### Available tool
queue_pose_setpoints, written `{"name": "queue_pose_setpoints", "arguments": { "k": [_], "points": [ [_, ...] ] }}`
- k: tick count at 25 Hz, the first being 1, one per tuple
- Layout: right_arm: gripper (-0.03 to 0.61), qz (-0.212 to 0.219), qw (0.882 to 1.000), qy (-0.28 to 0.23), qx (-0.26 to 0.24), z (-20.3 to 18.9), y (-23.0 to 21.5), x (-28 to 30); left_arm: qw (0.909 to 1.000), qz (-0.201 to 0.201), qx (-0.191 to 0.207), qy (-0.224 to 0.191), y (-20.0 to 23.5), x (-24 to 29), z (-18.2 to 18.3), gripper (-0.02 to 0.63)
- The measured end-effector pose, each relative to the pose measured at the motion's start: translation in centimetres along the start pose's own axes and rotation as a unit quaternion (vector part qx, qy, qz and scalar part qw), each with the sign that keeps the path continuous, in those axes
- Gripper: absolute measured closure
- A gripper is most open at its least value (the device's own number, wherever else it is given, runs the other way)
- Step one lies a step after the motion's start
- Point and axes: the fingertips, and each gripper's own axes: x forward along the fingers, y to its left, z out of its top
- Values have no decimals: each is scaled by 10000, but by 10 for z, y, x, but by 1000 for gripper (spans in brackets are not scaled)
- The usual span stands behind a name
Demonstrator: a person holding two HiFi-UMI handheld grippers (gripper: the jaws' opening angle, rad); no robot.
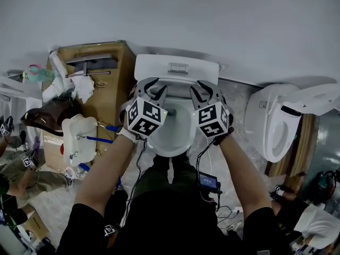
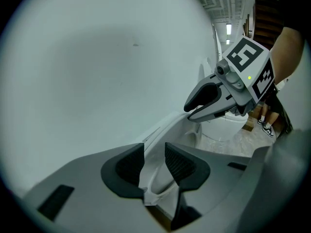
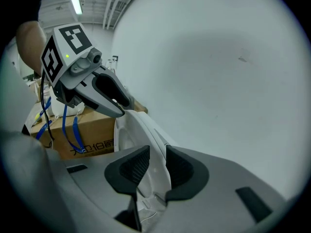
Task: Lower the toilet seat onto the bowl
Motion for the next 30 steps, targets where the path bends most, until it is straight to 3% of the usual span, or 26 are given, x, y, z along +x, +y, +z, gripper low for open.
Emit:
{"name": "queue_pose_setpoints", "arguments": {
  "k": [13, 30],
  "points": [
    [466, 55, 9999, 14, -95, -6, 6, 1, 9999, 76, -89, 46, -6, 3, -4, 479],
    [468, 198, 9996, -63, 207, -16, 28, -24, 9966, 62, -827, 18, -21, -18, -28, 479]
  ]
}}
